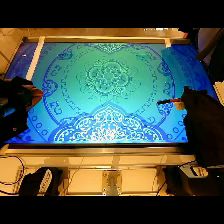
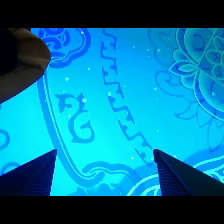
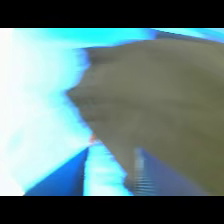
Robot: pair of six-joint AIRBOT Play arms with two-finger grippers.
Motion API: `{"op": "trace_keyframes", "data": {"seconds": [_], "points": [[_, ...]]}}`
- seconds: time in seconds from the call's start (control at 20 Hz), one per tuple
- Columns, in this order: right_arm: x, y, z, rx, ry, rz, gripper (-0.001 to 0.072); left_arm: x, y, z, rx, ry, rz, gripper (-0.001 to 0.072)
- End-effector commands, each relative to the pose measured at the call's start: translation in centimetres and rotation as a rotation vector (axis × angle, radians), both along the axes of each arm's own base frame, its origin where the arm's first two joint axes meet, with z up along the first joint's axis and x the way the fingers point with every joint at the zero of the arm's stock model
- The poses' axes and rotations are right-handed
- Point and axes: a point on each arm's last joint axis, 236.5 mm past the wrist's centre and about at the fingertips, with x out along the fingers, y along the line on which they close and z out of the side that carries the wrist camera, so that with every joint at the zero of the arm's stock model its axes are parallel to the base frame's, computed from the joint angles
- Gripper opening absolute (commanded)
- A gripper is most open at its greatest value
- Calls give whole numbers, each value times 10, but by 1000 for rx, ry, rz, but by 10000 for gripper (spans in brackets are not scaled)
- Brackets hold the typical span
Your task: Fold the clothes and pants, and hang the long-sleeved shirts on hangers.
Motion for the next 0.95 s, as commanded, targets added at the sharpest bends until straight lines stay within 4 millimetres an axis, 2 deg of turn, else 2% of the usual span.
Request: {"op": "trace_keyframes", "data": {"seconds": [0.0, 0.05, 0.15, 0.25, 0.3, 0.4, 0.55, 0.65, 0.9], "points": [[104, 139, 70, -113, -301, 596, 90, 2, -10, 2, -46, -13, -15, 695], [115, 195, 60, -122, -270, 803, 10, 3, -16, 4, -74, -21, -25, 695], [118, 282, 34, -175, -172, 1112, 9, 4, -24, 6, -115, -32, -39, 695], [111, 334, 5, -280, -55, 1300, 8, 4, -24, 6, -116, -32, -39, 695], [107, 352, -4, -330, -15, 1369, 8, 4, -24, 6, -116, -32, -39, 694], [95, 383, -14, -399, 20, 1486, 9, 4, -24, 6, -117, -32, -39, 695], [80, 410, -17, -401, 23, 1574, 10, 4, -24, 6, -117, -32, -39, 695], [76, 418, -17, -400, 15, 1598, 9, 4, -24, 6, -117, -32, -39, 695], [76, 418, -16, -397, 13, 1597, 10, 4, -24, 6, -117, -32, -39, 695]]}}
